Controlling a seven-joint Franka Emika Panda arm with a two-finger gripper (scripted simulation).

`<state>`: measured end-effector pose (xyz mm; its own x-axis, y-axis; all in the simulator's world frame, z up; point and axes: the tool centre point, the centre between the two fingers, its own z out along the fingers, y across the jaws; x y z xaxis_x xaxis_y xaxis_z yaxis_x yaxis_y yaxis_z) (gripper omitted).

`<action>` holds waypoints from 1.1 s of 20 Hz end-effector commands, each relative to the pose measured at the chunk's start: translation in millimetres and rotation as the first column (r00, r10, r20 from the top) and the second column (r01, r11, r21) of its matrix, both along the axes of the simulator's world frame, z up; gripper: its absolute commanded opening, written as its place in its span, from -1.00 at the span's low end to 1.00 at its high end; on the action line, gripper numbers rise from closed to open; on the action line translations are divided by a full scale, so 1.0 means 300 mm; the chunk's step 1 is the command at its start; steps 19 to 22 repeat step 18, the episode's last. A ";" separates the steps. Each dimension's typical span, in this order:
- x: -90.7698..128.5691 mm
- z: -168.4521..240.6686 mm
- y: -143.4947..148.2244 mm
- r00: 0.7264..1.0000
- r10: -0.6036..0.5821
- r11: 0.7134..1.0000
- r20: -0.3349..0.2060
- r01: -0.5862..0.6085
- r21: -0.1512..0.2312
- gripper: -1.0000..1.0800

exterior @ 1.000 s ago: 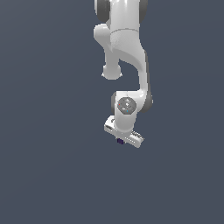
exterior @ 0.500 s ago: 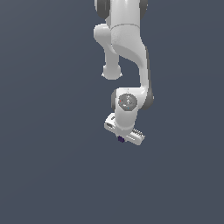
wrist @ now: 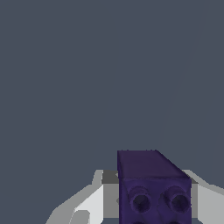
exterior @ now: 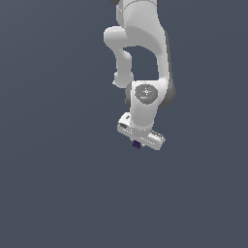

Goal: Pick up the object and move it to a goal position.

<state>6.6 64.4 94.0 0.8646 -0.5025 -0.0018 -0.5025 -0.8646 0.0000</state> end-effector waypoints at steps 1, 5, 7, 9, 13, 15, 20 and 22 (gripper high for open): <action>-0.024 0.074 0.012 1.000 0.000 1.000 0.001 0.000 0.000 -1.00; -0.057 0.177 0.029 1.000 0.000 1.000 0.001 0.000 0.000 -1.00; -0.071 0.220 0.036 1.000 0.000 1.000 0.001 0.000 0.000 -1.00; -0.082 0.257 0.042 1.000 0.000 1.000 0.001 0.000 0.000 -1.00; -0.097 0.310 0.051 1.000 0.000 1.000 0.002 0.000 -0.001 -1.00; -0.101 0.326 0.053 1.000 0.000 1.000 0.002 0.000 -0.001 -1.00; -0.103 0.335 0.055 1.000 0.000 1.000 0.002 0.000 -0.001 -1.00; -0.103 0.335 0.055 1.000 0.000 1.000 0.002 0.000 -0.001 -1.00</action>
